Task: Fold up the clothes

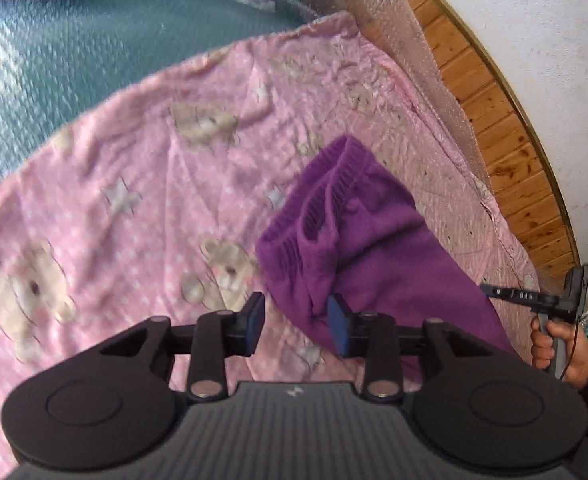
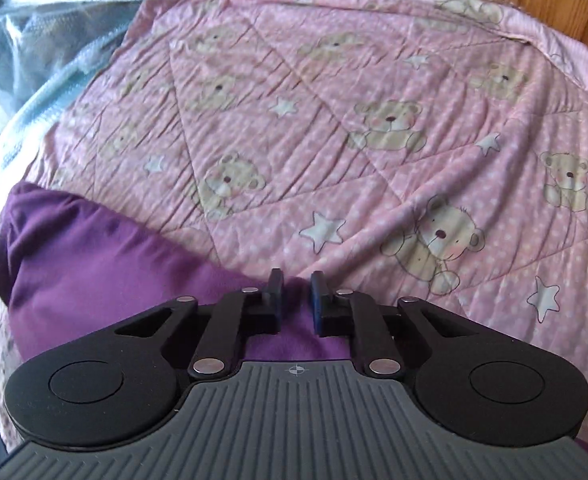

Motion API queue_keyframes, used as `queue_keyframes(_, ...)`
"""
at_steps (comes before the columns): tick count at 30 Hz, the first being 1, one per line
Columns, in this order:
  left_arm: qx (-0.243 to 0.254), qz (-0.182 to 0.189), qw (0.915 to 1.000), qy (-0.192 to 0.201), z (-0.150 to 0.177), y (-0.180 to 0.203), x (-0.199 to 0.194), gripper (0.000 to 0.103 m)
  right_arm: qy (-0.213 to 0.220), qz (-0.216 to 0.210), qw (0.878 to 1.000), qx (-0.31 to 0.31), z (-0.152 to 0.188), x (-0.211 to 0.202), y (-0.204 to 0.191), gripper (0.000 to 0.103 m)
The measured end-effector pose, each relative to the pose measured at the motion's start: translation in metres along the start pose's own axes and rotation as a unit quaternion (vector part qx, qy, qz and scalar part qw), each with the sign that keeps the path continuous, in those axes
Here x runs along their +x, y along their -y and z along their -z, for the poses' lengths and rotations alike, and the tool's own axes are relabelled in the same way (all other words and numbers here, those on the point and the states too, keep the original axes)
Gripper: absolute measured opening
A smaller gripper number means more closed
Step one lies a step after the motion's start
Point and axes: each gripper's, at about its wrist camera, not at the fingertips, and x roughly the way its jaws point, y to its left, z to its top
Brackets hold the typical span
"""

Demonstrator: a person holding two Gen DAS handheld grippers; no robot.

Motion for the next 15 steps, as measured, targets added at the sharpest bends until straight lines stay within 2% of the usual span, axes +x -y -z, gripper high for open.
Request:
queue_keyframes(2, -0.002, -0.016, 0.9994, 0.03, -0.032, -0.002, -0.007, 0.052, -0.007, -0.006, 1.0, -0.02, 0.007, -0.003, -0.002, 0.003)
queue_keyframes(5, 0.019, -0.004, 0.9997, 0.016, -0.081, 0.012, 0.026, 0.06, -0.017, -0.023, 0.999, -0.031, 0.015, -0.006, -0.002, 0.003)
queue_keyframes(7, 0.046, 0.004, 0.9987, -0.021, -0.103, 0.029, 0.066, 0.064, -0.02, -0.034, 0.999, -0.012, 0.012, -0.005, 0.007, 0.014)
queue_keyframes(9, 0.081, -0.004, 0.9943, -0.069, -0.113, 0.049, 0.11, 0.064, -0.024, -0.04, 0.999, 0.01, 0.006, -0.002, 0.015, 0.041)
queue_keyframes(10, 0.094, -0.006, 0.9916, -0.088, -0.113, 0.056, 0.128, 0.064, -0.027, -0.049, 0.998, 0.016, 0.003, 0.001, 0.018, 0.045)
queue_keyframes(11, 0.106, -0.014, 0.9899, -0.093, -0.112, 0.063, 0.137, 0.062, -0.031, -0.063, 0.997, 0.013, 0.001, 0.003, 0.018, 0.044)
queue_keyframes(12, 0.118, -0.021, 0.988, -0.098, -0.11, 0.07, 0.146, 0.051, -0.035, -0.076, 0.996, 0.011, -0.001, 0.006, 0.018, 0.031)
queue_keyframes(13, 0.131, -0.026, 0.9859, -0.101, -0.108, 0.077, 0.154, 0.034, -0.034, -0.075, 0.997, -0.006, -0.001, 0.006, 0.014, 0.015)
queue_keyframes(14, 0.147, -0.019, 0.9845, -0.095, -0.105, 0.081, 0.151, 0.008, -0.033, -0.074, 0.996, -0.023, -0.001, 0.007, 0.01, 0.002)
queue_keyframes(15, 0.163, 0.0, 0.9833, -0.081, -0.1, 0.085, 0.138, 0.007, -0.021, -0.066, 0.997, -0.045, 0.001, 0.0, 0.004, 0.001)
